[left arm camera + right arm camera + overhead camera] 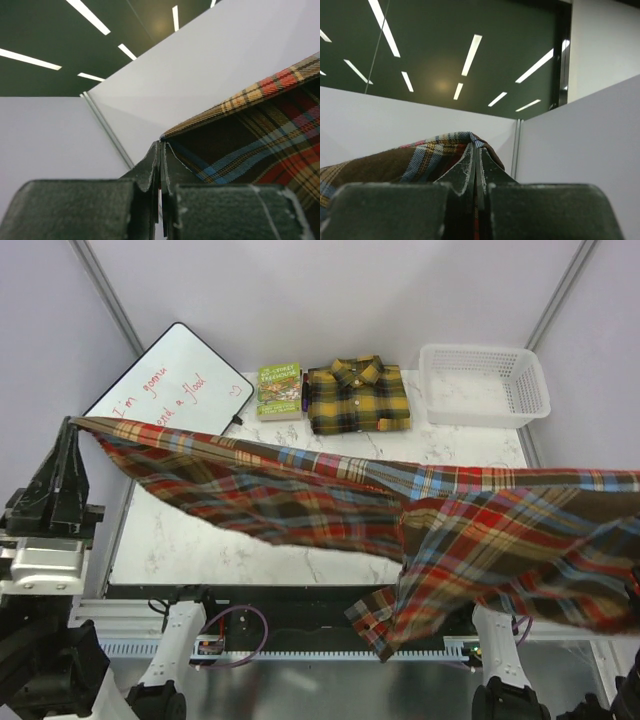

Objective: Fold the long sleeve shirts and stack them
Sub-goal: Flatten the shirt out

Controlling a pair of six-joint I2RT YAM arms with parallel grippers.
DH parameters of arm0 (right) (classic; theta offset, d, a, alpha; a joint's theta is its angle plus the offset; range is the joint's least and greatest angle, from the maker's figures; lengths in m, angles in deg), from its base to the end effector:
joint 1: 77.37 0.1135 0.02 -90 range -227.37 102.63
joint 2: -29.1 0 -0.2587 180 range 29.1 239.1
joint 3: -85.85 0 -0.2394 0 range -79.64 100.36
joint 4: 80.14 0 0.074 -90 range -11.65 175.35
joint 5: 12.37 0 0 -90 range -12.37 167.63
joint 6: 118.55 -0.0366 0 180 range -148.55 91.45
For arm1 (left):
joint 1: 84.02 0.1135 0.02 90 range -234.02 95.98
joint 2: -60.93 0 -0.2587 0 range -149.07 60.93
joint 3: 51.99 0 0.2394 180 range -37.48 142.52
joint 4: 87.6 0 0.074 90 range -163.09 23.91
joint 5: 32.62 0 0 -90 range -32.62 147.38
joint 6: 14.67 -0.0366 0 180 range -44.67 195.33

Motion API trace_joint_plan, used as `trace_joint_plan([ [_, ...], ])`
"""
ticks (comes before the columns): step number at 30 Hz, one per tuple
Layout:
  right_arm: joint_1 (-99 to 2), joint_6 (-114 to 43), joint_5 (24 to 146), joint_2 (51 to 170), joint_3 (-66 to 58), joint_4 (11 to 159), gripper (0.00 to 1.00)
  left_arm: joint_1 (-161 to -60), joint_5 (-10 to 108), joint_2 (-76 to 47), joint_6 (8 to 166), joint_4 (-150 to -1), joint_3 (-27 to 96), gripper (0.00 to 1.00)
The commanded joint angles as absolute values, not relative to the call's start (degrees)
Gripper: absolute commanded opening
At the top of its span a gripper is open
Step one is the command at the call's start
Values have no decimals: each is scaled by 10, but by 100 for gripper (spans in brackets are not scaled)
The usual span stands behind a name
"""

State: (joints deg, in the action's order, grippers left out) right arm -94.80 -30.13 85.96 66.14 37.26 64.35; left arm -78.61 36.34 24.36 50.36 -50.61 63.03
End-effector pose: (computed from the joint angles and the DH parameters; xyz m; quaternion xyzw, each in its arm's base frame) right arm -0.1394 0.0493 0.6024 -0.0248 0.2756 -0.1132 0.9543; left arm -0.0573 -0.0186 0.5738 0.2327 0.3700 0.1624 0.8846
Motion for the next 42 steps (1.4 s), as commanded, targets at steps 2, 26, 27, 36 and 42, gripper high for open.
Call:
trace_joint_plan([
  [2,-940,-263,880,729,378,633,0,-783,432,168,495,-507,676,2],
  [26,-850,-162,1071,959,-265,806,0,-834,308,-194,419,-744,179,2],
  [27,-837,-155,1058,982,-266,818,0,-834,318,-229,413,-756,189,2],
  [36,-788,-159,929,1180,-165,896,0,-853,396,-433,409,-753,375,2],
  [42,-786,-160,891,1229,-69,770,46,-860,416,-474,408,-714,441,17],
])
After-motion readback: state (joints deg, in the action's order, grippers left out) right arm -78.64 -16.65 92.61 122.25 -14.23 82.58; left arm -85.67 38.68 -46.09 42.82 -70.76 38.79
